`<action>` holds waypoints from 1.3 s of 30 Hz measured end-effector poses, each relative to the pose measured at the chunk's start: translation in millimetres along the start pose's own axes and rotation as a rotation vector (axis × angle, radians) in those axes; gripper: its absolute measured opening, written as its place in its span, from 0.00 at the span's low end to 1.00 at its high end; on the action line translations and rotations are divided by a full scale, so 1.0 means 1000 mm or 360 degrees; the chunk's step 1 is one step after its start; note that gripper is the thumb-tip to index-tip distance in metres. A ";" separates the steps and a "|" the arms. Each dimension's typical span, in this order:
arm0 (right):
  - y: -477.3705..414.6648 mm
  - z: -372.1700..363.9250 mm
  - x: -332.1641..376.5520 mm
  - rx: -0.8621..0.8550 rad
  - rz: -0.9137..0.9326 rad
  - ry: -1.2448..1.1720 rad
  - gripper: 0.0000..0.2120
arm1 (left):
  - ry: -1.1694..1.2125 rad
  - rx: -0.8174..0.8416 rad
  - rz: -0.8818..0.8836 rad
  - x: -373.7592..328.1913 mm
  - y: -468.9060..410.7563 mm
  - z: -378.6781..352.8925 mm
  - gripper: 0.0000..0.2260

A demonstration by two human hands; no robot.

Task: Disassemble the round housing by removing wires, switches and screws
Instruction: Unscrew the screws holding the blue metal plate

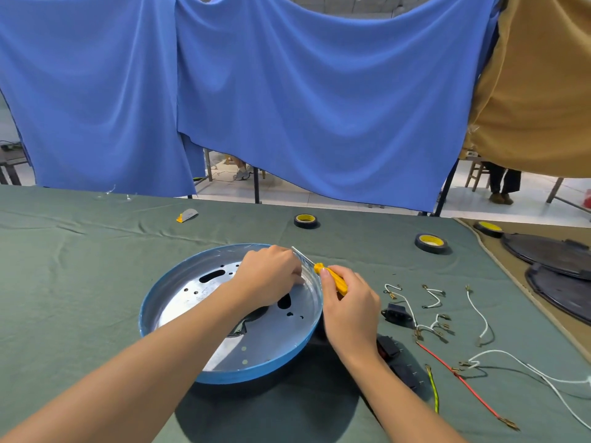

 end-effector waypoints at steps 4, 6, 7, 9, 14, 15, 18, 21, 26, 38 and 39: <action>0.000 -0.001 -0.001 0.0008 0.0007 -0.0005 0.09 | -0.0028 -0.0027 0.0018 -0.001 0.000 -0.003 0.14; 0.000 -0.001 -0.002 0.0013 0.0009 -0.0015 0.08 | 0.0021 -0.0021 0.0028 0.000 0.001 -0.002 0.13; 0.000 -0.001 -0.001 0.0014 0.0007 -0.0021 0.08 | 0.0071 -0.0017 0.0041 0.002 0.002 0.000 0.12; 0.000 -0.001 -0.002 0.0006 0.0005 -0.0025 0.08 | 0.0181 0.0010 0.0046 0.005 0.004 0.003 0.09; 0.000 -0.002 -0.002 0.0002 -0.0001 -0.0008 0.08 | 0.0177 0.0071 -0.0005 0.002 0.005 0.006 0.09; 0.000 -0.002 -0.002 0.0002 0.0000 -0.0009 0.08 | 0.0167 0.0063 -0.0002 0.001 0.005 0.006 0.09; -0.001 -0.002 -0.002 0.0004 0.0011 -0.0009 0.08 | 0.0148 0.0047 0.0000 0.000 0.004 0.005 0.08; -0.001 -0.002 -0.002 0.0005 0.0013 0.0001 0.08 | 0.0091 0.0037 -0.0009 -0.001 0.003 0.002 0.08; -0.001 -0.001 0.000 0.0010 0.0032 0.0001 0.07 | 0.0136 -0.0032 0.0049 -0.001 0.000 0.003 0.09; -0.025 0.007 -0.006 0.0823 -0.0055 0.0134 0.16 | 0.0397 -0.0175 0.0144 0.000 -0.004 0.027 0.03; -0.029 0.010 -0.007 0.0886 -0.0100 0.0139 0.16 | 0.0425 -0.0183 0.0151 0.000 -0.003 0.029 0.02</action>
Point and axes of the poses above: each hand's wrist, its own y-axis away from the middle knuckle, its own z-axis out of the back of the hand, x = y × z, the point moved 2 cm from there along -y, towards the middle knuckle, and after that the axes turned 15 degrees about y, right-handed, at the moved point
